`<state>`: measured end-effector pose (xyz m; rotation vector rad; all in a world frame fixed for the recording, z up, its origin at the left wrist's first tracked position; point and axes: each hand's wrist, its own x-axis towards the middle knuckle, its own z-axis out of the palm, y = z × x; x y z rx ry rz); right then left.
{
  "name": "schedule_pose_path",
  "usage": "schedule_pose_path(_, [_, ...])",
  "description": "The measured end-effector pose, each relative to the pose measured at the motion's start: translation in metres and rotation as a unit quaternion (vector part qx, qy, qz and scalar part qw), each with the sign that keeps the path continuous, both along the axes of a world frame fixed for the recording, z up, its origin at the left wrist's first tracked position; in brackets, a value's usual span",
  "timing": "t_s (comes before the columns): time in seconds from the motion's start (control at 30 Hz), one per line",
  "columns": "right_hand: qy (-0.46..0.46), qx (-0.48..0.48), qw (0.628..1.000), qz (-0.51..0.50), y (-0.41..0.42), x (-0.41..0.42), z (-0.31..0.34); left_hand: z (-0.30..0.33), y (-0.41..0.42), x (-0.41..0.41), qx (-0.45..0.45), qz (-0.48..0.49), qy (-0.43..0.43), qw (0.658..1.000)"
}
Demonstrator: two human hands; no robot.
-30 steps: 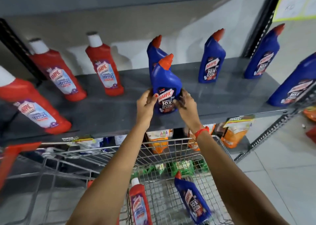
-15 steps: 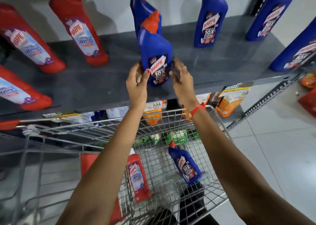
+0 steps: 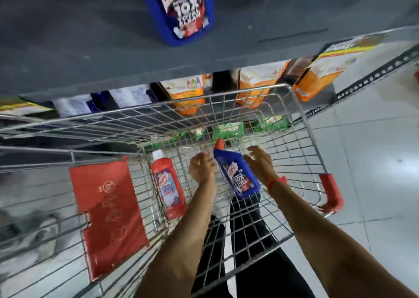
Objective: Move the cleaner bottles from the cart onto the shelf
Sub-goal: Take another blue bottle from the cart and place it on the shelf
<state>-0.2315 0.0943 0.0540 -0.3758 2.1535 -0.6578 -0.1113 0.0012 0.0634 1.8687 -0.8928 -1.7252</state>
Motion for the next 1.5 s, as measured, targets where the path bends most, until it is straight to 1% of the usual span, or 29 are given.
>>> schedule_pose_path(0.03, [-0.022,0.026,0.999,-0.001,0.001,-0.004,-0.01,-0.013,0.0,0.0,0.057,0.02,0.016,0.998])
schedule_pose_path(0.07, [-0.033,0.048,0.998,0.0,0.004,-0.005,-0.022,-0.031,0.004,0.001,0.107,0.009,0.02,0.994])
schedule_pose_path(0.1, [-0.04,0.064,0.997,-0.001,0.007,-0.006,-0.034,-0.047,0.01,0.001,0.146,0.002,0.013,0.989])
schedule_pose_path(0.17, [-0.044,0.083,0.996,-0.006,0.009,-0.004,-0.051,-0.076,0.025,0.002,0.203,-0.034,-0.035,0.978])
schedule_pose_path(0.27, [-0.054,0.072,0.996,0.008,0.007,-0.003,-0.065,-0.099,0.041,0.0,0.239,-0.104,-0.065,0.963])
schedule_pose_path(0.33, [-0.069,0.072,0.995,0.027,0.004,-0.003,-0.07,-0.105,0.045,0.0,0.246,-0.123,-0.051,0.96])
schedule_pose_path(0.47, [-0.067,0.091,0.991,0.066,0.003,-0.003,-0.076,-0.102,0.045,-0.005,0.244,-0.141,-0.011,0.959])
schedule_pose_path(0.57, [-0.066,0.109,0.988,0.091,0.001,-0.003,-0.071,-0.102,0.042,-0.004,0.253,-0.163,0.022,0.953])
schedule_pose_path(0.6, [-0.066,0.114,0.986,0.101,0.0,-0.003,-0.067,-0.098,0.04,-0.004,0.249,-0.172,0.019,0.953])
schedule_pose_path(0.7, [-0.086,0.093,0.988,0.084,-0.003,-0.003,-0.052,-0.073,0.037,-0.006,0.212,-0.149,-0.01,0.966])
schedule_pose_path(0.77, [-0.092,0.056,0.992,0.069,-0.003,-0.002,-0.034,-0.056,0.036,-0.004,0.174,-0.145,0.007,0.974])
schedule_pose_path(0.87, [-0.081,-0.031,0.996,0.037,-0.001,-0.001,0.003,-0.022,0.031,-0.002,0.109,-0.144,0.035,0.983])
schedule_pose_path(0.97, [-0.034,-0.109,0.993,0.018,0.005,0.0,0.043,0.017,0.023,-0.004,0.03,-0.171,0.092,0.981])
schedule_pose_path(1.03, [-0.004,-0.161,0.987,-0.008,0.009,-0.002,0.071,0.045,0.017,-0.006,-0.032,-0.201,0.134,0.97])
schedule_pose_path(1.1, [0.028,-0.207,0.978,-0.029,0.01,-0.009,0.1,0.072,0.011,-0.013,-0.073,-0.227,0.163,0.957])
schedule_pose_path(1.17, [0.054,-0.24,0.968,-0.048,0.011,-0.019,0.124,0.095,0.006,-0.025,-0.105,-0.247,0.161,0.95])
schedule_pose_path(1.27, [0.091,-0.303,0.946,-0.065,0.01,-0.034,0.168,0.135,-0.005,-0.046,-0.183,-0.25,0.167,0.936])
schedule_pose_path(1.43, [0.123,-0.406,0.899,-0.109,-0.001,-0.063,0.228,0.199,-0.024,-0.091,-0.287,-0.262,0.227,0.893])
schedule_pose_path(1.5, [0.168,-0.42,0.884,-0.115,-0.01,-0.079,0.251,0.229,-0.033,-0.112,-0.32,-0.27,0.258,0.871])
